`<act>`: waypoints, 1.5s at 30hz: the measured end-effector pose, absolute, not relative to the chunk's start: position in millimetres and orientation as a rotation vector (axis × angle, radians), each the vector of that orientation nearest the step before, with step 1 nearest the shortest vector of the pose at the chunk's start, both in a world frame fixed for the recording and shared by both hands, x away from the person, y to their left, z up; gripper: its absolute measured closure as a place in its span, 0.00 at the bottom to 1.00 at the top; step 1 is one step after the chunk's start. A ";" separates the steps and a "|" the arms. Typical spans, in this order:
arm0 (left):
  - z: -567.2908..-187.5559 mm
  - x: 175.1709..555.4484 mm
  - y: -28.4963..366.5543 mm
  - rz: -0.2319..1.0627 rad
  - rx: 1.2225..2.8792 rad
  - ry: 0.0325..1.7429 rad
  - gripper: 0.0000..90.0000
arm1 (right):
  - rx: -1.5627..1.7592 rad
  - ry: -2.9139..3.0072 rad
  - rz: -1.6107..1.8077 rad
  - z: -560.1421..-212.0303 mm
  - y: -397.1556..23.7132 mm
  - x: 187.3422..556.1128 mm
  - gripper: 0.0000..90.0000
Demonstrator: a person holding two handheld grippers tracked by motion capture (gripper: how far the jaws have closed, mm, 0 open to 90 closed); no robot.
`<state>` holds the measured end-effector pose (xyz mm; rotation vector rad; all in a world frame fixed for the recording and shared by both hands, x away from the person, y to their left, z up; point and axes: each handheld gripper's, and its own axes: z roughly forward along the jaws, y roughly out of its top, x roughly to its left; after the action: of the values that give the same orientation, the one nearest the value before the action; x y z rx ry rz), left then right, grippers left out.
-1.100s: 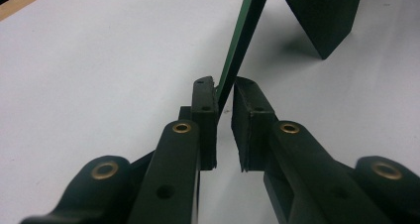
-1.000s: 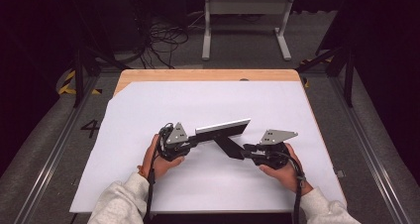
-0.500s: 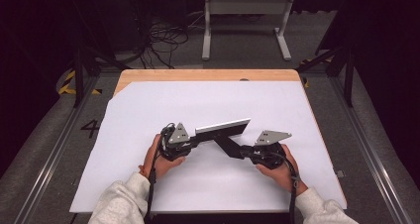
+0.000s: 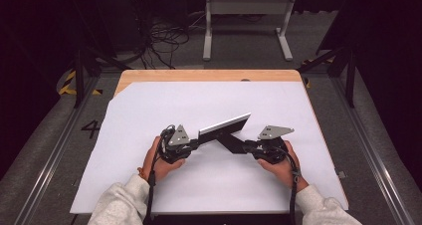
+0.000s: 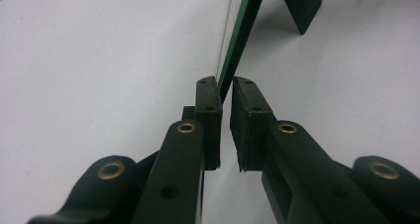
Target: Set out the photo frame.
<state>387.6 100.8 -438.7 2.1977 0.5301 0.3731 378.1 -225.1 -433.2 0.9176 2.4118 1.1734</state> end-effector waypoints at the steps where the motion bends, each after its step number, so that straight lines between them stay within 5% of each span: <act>1: -438.6 386.8 100.6 0.372 2.199 0.531 0.91 | 0.916 2.409 1.171 -433.2 -225.3 379.4 0.83; 29: -437.8 373.6 91.2 0.334 2.222 0.451 0.90 | 0.954 2.307 1.101 -433.9 -223.7 398.0 0.77; 37: -438.9 371.2 90.5 0.362 2.245 0.427 0.86 | 0.934 2.290 1.106 -427.9 -225.9 391.6 0.68; 45: -434.6 369.9 98.7 0.362 2.237 0.393 0.92 | 0.911 2.299 1.145 -420.5 -231.6 384.5 0.67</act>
<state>369.9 98.7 -434.6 2.2372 0.3926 0.3619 384.5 -231.6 -420.5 0.9106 2.2993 1.1455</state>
